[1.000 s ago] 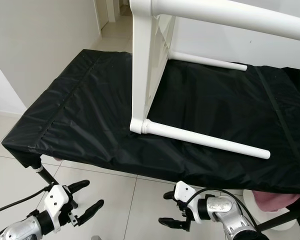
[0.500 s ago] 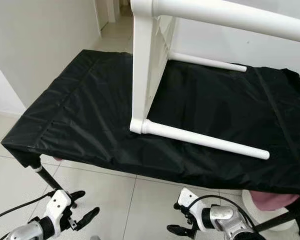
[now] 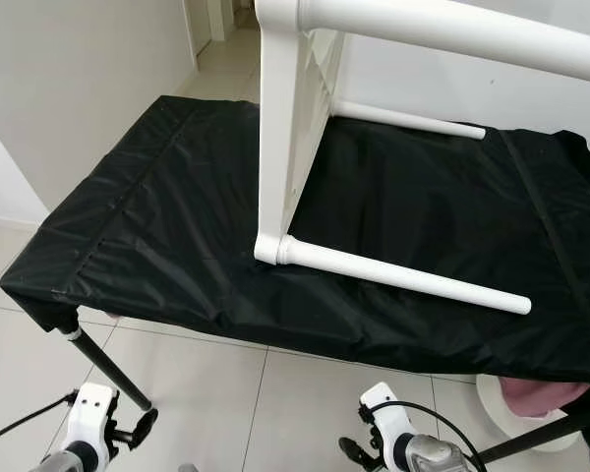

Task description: Building children table

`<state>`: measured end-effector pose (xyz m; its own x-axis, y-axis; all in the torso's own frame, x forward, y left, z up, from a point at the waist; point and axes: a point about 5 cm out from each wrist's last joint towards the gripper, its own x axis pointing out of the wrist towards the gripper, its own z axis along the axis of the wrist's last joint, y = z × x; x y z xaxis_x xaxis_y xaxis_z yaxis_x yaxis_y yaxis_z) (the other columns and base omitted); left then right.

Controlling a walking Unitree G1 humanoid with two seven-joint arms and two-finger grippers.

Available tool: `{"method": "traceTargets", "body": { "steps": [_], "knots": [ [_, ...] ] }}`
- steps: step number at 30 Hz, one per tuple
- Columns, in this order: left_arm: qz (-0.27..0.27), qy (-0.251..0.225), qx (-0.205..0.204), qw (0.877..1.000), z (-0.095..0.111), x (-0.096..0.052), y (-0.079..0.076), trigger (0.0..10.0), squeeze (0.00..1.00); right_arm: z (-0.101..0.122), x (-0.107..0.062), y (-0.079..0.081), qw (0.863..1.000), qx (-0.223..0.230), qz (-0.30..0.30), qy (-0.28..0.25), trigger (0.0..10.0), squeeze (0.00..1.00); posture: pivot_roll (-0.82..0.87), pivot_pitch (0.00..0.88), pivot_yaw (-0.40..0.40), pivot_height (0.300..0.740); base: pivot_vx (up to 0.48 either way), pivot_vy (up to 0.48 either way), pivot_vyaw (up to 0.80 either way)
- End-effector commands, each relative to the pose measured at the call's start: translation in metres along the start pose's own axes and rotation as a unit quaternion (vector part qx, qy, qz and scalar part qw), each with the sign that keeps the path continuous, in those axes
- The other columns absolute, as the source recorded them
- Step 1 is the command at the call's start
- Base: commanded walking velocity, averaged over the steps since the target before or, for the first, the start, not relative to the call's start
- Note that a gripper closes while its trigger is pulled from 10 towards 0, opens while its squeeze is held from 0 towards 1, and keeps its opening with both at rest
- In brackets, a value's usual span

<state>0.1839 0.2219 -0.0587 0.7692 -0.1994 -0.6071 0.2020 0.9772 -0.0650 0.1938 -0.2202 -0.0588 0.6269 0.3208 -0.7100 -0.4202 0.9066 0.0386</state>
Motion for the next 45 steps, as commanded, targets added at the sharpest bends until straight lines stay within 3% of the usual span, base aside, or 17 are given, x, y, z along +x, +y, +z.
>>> {"method": "traceTargets", "body": {
  "steps": [1,2,4,10,12,13,15,17,24,36,38,45],
  "knots": [
    [0.082,0.06,-0.021,0.995,-0.021,-0.007,0.01,10.0,0.0,-0.019,-0.005,-0.003,0.994,0.068,-0.087,0.018,10.0,0.0,-0.07,0.042,0.083,0.74,0.0,0.0,0.0],
    [0.092,0.073,-0.033,0.993,-0.026,-0.009,0.011,10.0,0.0,-0.024,-0.006,-0.004,0.989,0.094,-0.112,0.021,10.0,0.0,-0.07,0.042,0.083,0.74,0.0,0.0,0.0],
    [0.11,0.085,-0.036,0.99,-0.03,-0.011,0.013,10.0,0.0,-0.03,-0.008,-0.004,0.985,0.103,-0.136,0.031,10.0,0.0,-0.08,0.038,0.087,0.74,0.0,0.0,0.0],
    [0.142,0.113,-0.046,0.982,-0.038,-0.014,0.015,10.0,0.0,-0.046,-0.012,0.0,0.976,0.103,-0.178,0.075,10.0,0.0,-0.07,0.023,0.089,0.74,0.0,0.0,0.0],
    [0.129,0.132,-0.022,0.983,-0.041,-0.011,0.007,10.0,0.0,-0.051,-0.01,0.006,0.971,0.099,-0.195,0.097,10.0,0.0,-0.07,0.021,0.086,0.74,0.0,0.0,0.0],
    [0.118,0.137,-0.001,0.984,-0.041,-0.009,0.002,10.0,0.0,-0.05,-0.008,0.009,0.971,0.097,-0.195,0.099,10.0,0.0,-0.07,0.021,0.082,0.74,0.0,0.0,0.0],
    [0.118,0.137,-0.001,0.984,-0.041,-0.009,0.002,10.0,0.0,-0.05,-0.008,0.009,0.971,0.097,-0.195,0.099,10.0,0.0,-0.07,0.021,0.082,0.74,0.0,0.0,0.0],
    [0.096,0.152,0.048,0.983,-0.04,-0.004,-0.007,10.0,0.0,-0.044,0.001,0.022,0.977,0.072,-0.174,0.097,10.0,0.0,-0.06,0.022,0.075,0.74,0.0,0.0,0.0],
    [0.102,0.164,0.036,0.981,-0.037,-0.001,-0.006,10.0,0.0,-0.035,0.009,0.032,0.982,0.048,-0.164,0.082,10.0,0.0,-0.06,0.004,0.069,0.74,0.0,0.0,0.0],
    [0.086,0.136,0.042,0.986,-0.027,0.009,-0.019,10.0,0.0,-0.033,0.005,0.019,0.977,0.035,-0.192,0.084,10.0,0.0,-0.06,0.0,0.063,0.74,0.0,0.0,0.0],
    [0.085,0.132,0.048,0.986,-0.025,0.01,-0.02,10.0,0.0,-0.034,0.004,0.018,0.977,0.052,-0.188,0.083,10.0,0.0,-0.05,0.0,0.056,0.74,0.0,0.0,0.0],
    [0.083,0.101,0.049,0.99,-0.017,0.013,-0.019,10.0,0.0,-0.025,0.009,0.019,0.98,0.036,-0.182,0.072,10.0,0.0,-0.06,0.0,0.065,0.74,0.0,0.0,0.0]
  ]
}}
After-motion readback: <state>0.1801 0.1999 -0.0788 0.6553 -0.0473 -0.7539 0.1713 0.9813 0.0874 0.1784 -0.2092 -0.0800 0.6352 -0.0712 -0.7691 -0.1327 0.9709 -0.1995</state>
